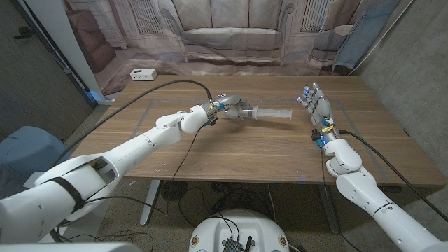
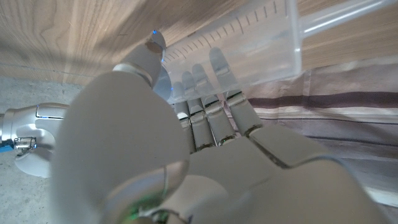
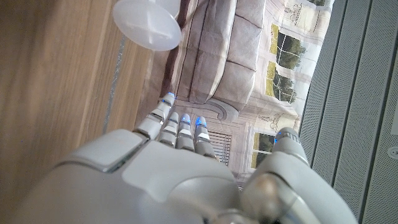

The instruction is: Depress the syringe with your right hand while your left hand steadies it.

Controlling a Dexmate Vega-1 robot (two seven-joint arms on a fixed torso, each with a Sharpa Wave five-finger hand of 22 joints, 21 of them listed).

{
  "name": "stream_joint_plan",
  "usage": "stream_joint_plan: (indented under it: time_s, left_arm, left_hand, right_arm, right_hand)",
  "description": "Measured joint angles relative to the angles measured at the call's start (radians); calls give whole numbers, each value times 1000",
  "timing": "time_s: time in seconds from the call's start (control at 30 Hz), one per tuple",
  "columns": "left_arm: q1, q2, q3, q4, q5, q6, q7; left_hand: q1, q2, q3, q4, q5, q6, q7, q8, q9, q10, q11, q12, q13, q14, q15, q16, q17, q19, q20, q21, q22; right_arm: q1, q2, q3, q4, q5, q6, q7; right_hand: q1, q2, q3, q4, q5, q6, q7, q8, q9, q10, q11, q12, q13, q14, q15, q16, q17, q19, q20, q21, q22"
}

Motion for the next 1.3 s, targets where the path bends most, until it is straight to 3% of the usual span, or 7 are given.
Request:
stream_joint_plan:
  time_s: [0.9, 1.13, 1.3]
  left_arm:
    - [150, 30, -124, -89, -86, -95, 173]
    - [184, 28, -153, -112, -107, -106, 202]
    - [203, 23, -169, -124, -124, -113, 214]
  left_hand:
    - [4, -4, 0, 0, -3, 14, 0, -9, 0, 8, 0, -5, 5, 12, 5, -8, 0, 1, -1, 14, 0]
    - [4, -4, 0, 0, -5, 16, -2, -9, 0, 9, -1, -5, 10, 14, 4, -15, 1, -3, -5, 21, 0]
    - [4, -4, 0, 0, -5, 16, -2, -12, 0, 9, -1, -8, 10, 14, 4, -15, 3, -3, -5, 22, 0]
  right_arm:
    - [-3, -41, 37, -82, -134, 17, -73]
    - [-11, -50, 49, -111, -196, 18, -105]
    - [-19, -56, 58, -135, -243, 17, -131]
  right_hand:
    - [0, 0, -8, 0, 0, 11, -3, 0, 0, 0, 0, -6, 0, -14, -14, -8, -2, -11, -11, -7, 0]
    - [0, 0, -12, 5, 0, 12, -4, 0, 0, 0, 0, -6, 0, -28, -25, -14, -3, -40, -18, -15, 0]
    - [0, 0, -12, 5, 0, 23, -27, 0, -2, -2, -2, -10, 0, -56, -37, -23, -3, -72, -29, -15, 0]
